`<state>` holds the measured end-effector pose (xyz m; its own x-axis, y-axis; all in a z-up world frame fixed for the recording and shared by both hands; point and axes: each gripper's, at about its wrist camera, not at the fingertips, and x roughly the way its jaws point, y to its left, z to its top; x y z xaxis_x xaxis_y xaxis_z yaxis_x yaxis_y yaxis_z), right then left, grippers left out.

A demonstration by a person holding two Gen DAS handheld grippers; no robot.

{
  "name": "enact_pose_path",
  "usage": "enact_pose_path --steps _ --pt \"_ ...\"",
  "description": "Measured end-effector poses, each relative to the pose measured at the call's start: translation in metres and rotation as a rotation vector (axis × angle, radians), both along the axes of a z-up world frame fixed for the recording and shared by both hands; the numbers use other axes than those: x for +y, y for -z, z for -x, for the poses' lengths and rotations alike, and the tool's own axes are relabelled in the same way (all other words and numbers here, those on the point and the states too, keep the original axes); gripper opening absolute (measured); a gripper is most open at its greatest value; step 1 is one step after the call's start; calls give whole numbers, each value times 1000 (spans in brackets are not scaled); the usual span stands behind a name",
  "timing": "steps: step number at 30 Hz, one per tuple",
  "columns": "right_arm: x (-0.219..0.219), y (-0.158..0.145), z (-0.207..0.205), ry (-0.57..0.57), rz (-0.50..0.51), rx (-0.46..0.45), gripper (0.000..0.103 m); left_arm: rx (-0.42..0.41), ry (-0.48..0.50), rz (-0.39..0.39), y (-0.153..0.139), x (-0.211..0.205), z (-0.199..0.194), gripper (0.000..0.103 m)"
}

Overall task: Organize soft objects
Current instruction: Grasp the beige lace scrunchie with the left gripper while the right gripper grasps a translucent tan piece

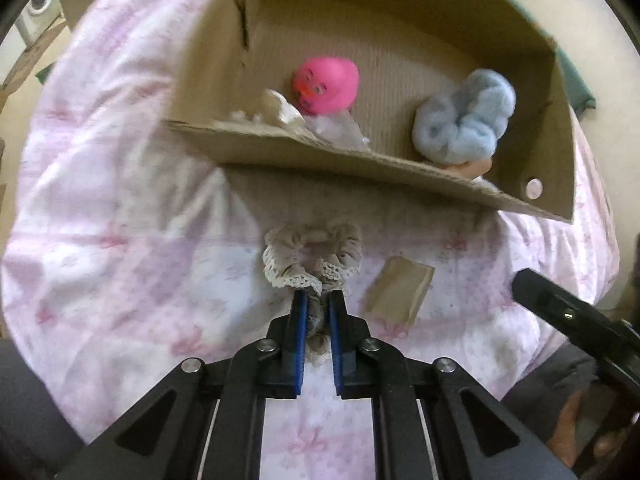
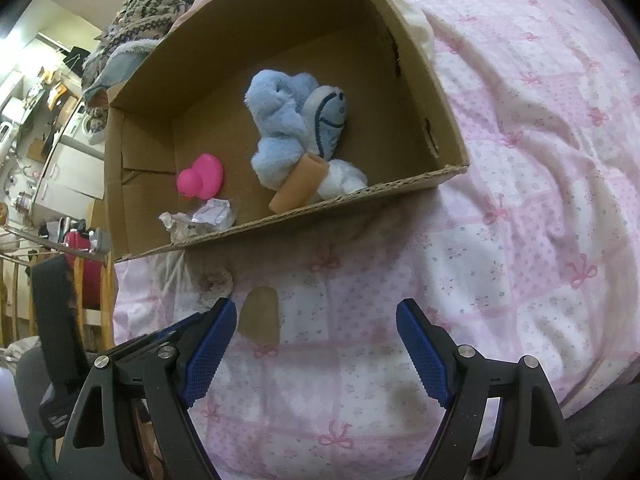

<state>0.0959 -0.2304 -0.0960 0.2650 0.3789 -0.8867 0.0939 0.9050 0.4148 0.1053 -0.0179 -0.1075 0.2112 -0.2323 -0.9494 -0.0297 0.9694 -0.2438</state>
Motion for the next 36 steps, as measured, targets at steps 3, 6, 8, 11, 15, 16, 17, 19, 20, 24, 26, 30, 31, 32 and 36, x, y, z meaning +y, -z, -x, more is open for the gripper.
enact_pose_path --steps 3,6,8,11,15,16,17,19,20,24,26,30,31,32,36 --pt "4 7 0 -17 -70 35 87 -16 -34 8 -14 11 7 10" --pt "15 18 -1 -34 -204 98 87 -27 -62 15 -20 17 8 10" --pt "24 20 -3 -50 -215 107 86 -42 -70 -7 -23 22 8 10" --pt "36 29 -10 -63 -208 137 75 -45 -81 -34 -26 29 7 10" --pt "50 47 -17 -78 -149 188 53 -44 -78 -78 -22 27 8 10" --pt "54 50 -19 -85 -127 191 53 -45 -77 -83 -21 26 7 10" --pt "58 51 -20 -93 -110 189 50 -45 -77 -86 -20 24 6 10" --pt "66 53 -22 -120 -64 175 45 -41 -73 -84 -18 22 4 10" --pt "70 53 -23 -132 -49 168 45 -38 -74 -82 -16 20 3 10" --pt "81 53 -22 -181 -2 146 25 -28 -73 -64 -11 18 1 10" --pt "85 51 -20 -195 7 133 15 -34 -66 -68 -11 16 0 10" --pt "84 41 -13 -207 -30 84 12 -53 -56 -89 -12 15 1 10" --pt "85 38 -12 -215 -31 70 12 -53 -58 -91 -12 14 1 10" --pt "87 33 -10 -219 -32 56 12 -50 -61 -90 -11 15 1 10" --pt "88 13 -2 -236 -18 -8 12 -38 -73 -89 -8 19 4 10"
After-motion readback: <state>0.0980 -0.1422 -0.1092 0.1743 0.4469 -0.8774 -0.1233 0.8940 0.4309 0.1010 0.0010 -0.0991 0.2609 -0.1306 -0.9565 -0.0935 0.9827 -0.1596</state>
